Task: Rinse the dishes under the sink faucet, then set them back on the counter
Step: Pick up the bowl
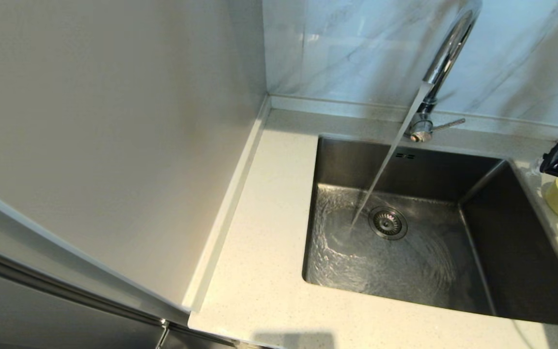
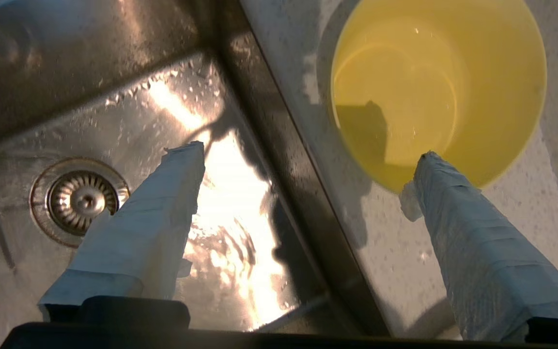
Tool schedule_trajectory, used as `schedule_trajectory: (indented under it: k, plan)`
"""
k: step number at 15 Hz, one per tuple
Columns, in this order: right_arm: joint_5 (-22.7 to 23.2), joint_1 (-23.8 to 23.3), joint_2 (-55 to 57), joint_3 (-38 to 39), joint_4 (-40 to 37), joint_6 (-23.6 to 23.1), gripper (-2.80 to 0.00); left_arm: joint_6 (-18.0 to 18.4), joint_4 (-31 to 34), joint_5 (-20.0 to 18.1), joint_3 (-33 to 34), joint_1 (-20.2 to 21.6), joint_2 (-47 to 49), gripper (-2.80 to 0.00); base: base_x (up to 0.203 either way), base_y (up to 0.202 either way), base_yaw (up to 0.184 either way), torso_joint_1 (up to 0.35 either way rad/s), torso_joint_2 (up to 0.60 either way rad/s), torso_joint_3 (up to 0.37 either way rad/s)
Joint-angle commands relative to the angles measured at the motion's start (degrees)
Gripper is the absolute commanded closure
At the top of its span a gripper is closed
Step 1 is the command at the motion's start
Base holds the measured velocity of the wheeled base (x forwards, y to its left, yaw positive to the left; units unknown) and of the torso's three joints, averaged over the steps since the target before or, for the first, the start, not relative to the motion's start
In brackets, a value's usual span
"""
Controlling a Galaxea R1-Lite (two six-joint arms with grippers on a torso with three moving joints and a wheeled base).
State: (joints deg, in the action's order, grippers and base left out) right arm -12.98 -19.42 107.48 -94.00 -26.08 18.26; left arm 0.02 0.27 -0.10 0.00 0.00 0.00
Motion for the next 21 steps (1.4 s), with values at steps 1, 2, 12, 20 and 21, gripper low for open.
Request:
schedule_trajectory:
  k: [1, 2, 12, 20, 21]
  plan:
    - [-0.2, -0.2, 2.3, -0.9, 0.9, 0.1, -2.8, 0.0, 0.0, 0.0, 0.0, 0.0, 0.0, 0.0, 0.0, 0.0, 0.0, 0.0, 0.0, 0.0]
    - [-0.4, -0.3, 2.6, -1.4, 1.1, 0.1, -2.8, 0.0, 0.0, 0.0, 0.0, 0.0, 0.0, 0.0, 0.0, 0.0, 0.0, 0.0, 0.0, 0.0]
    - [-3.6, -2.1, 5.5, -2.1, 3.4, 0.2, -2.8, 0.0, 0.0, 0.0, 0.0, 0.0, 0.0, 0.0, 0.0, 0.0, 0.0, 0.0, 0.0, 0.0]
    - [-5.1, -2.5, 8.7, -2.1, 6.4, 0.1, -2.8, 0.0, 0.0, 0.0, 0.0, 0.0, 0.0, 0.0, 0.0, 0.0, 0.0, 0.0, 0.0, 0.0]
    - [-5.2, -2.8, 8.9, -2.2, 6.4, 0.1, -2.8, 0.0, 0.0, 0.0, 0.0, 0.0, 0.0, 0.0, 0.0, 0.0, 0.0, 0.0, 0.0, 0.0]
